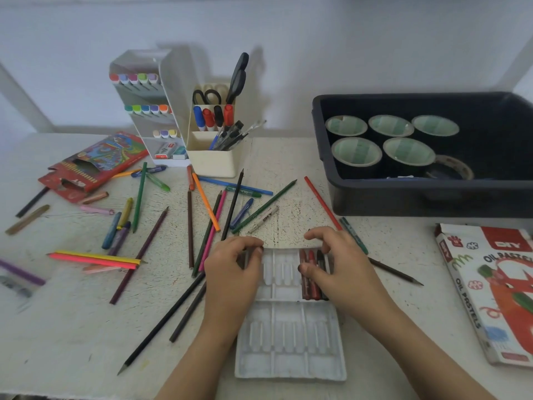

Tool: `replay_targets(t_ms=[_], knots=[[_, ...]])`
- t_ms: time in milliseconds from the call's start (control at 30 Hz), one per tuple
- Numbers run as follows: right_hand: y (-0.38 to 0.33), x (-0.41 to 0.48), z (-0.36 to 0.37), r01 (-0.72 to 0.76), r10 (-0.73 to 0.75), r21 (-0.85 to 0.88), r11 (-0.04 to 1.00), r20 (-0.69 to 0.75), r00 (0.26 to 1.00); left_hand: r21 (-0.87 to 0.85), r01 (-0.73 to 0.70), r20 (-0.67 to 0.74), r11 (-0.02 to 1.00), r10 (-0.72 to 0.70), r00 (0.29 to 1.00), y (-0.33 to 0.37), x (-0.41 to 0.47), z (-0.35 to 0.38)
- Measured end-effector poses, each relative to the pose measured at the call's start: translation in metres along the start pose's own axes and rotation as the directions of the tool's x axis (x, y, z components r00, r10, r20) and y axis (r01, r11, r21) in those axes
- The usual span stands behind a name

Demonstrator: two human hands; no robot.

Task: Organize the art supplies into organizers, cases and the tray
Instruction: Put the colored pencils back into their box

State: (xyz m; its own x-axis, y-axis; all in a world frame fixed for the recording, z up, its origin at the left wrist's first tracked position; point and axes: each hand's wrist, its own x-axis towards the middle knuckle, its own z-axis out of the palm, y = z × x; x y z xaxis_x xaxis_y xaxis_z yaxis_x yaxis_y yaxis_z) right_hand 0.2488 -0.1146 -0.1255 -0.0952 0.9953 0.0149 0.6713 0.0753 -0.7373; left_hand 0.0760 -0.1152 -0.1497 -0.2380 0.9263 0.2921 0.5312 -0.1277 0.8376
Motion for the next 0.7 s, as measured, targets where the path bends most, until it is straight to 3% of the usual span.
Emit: replay_targets(t_ms=[200,367,500,700], knots=[[0.007,0.004,-0.016,-0.024,0.016,-0.052,0.998,-0.147,0.989,0.005,0.018,0.089,1.000,-0.018,0.996,0.002,0.000,-0.010],[0.021,0.013,-0.041,-0.175,0.062,-0.348,0.921,-0.311,0.948,-0.015,-0.075,0.214,0.997,0.076,0.974,-0.006,0.003,-0.042],[0.026,0.017,-0.048,-0.260,0.184,-0.384,0.886,-0.225,0.957,-0.049,-0.115,0.344,0.992,0.125,0.931,-0.018,-0.002,-0.055],[0.023,0.021,-0.052,-0.229,0.184,-0.375,0.898,-0.154,0.971,0.024,-0.183,0.406,0.983,0.158,0.900,-0.024,-0.006,-0.056]])
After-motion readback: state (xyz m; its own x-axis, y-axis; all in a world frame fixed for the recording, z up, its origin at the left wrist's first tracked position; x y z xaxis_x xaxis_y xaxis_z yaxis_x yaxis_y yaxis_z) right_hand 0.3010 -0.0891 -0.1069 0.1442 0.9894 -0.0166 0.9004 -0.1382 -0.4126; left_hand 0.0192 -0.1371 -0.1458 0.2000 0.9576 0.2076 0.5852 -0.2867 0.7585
